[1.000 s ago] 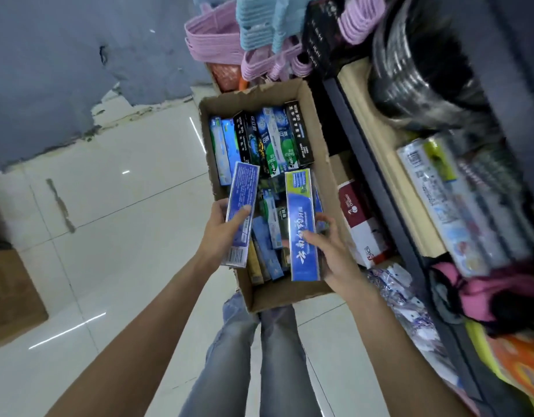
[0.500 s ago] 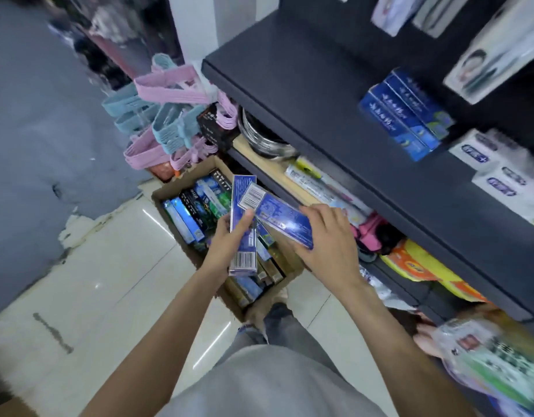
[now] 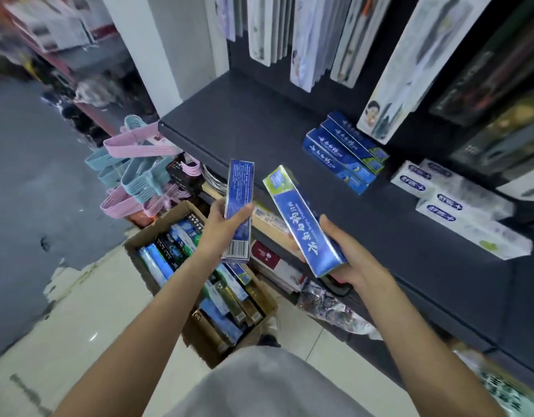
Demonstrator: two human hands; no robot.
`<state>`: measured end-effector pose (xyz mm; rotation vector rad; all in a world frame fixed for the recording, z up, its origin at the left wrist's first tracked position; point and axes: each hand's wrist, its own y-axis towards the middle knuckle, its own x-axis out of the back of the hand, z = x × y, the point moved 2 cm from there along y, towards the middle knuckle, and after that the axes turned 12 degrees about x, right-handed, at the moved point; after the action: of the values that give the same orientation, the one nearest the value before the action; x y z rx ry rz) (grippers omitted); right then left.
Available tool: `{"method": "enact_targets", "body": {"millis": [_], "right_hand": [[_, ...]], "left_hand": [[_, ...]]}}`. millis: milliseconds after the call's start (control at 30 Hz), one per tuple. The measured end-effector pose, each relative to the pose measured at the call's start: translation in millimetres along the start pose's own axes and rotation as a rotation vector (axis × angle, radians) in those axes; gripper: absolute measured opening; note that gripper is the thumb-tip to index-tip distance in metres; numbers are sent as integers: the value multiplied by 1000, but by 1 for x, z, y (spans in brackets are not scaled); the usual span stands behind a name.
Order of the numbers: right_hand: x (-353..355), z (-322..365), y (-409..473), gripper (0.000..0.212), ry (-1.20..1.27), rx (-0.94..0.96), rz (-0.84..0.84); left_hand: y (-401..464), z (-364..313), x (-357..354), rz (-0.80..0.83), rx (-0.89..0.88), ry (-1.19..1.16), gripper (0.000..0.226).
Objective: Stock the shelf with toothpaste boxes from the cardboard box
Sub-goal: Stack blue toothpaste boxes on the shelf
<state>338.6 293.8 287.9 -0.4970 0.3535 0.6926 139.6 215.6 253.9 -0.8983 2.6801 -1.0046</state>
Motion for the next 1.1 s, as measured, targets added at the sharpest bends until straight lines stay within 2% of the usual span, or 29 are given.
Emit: {"method": "enact_targets", "body": {"millis": [133, 267, 333, 433, 567, 633, 700, 833, 900, 1000, 1033, 1100], "right_hand": [[35, 27, 18, 48, -228, -47, -63], [69, 43, 35, 7, -560, -72, -184], [79, 46, 40, 7, -646, -59, -209], [78, 37, 46, 7, -557, 13, -216], [54, 17, 61, 41, -200, 183, -215], [42, 10, 73, 60, -31, 276, -287], [32, 7, 81, 71, 65, 338, -388], [30, 7, 82, 55, 317, 396, -480], [36, 8, 75, 50, 211, 426, -516], [49, 8, 65, 34, -125, 490, -635], [54, 6, 63, 35, -203, 500, -661], [61, 5, 58, 50, -280, 518, -669]], "left_hand": [[14, -21, -27, -16, -34, 20, 55], [28, -30, -42, -7, -65, 72, 55], [35, -31, -43, -2, -53, 65, 55], [41, -29, -42, 12, -4, 29, 56], [46, -25, -49, 69, -1, 53, 67], [51, -23, -54, 101, 8, 92, 76], [56, -21, -58, 152, 81, 32, 85], [70, -15, -64, 225, 246, -156, 84], [75, -10, -68, 243, 314, -239, 74], [81, -8, -76, 274, 348, -355, 60], [81, -9, -81, 299, 340, -391, 56], [84, -12, -89, 320, 300, -411, 53]]}}
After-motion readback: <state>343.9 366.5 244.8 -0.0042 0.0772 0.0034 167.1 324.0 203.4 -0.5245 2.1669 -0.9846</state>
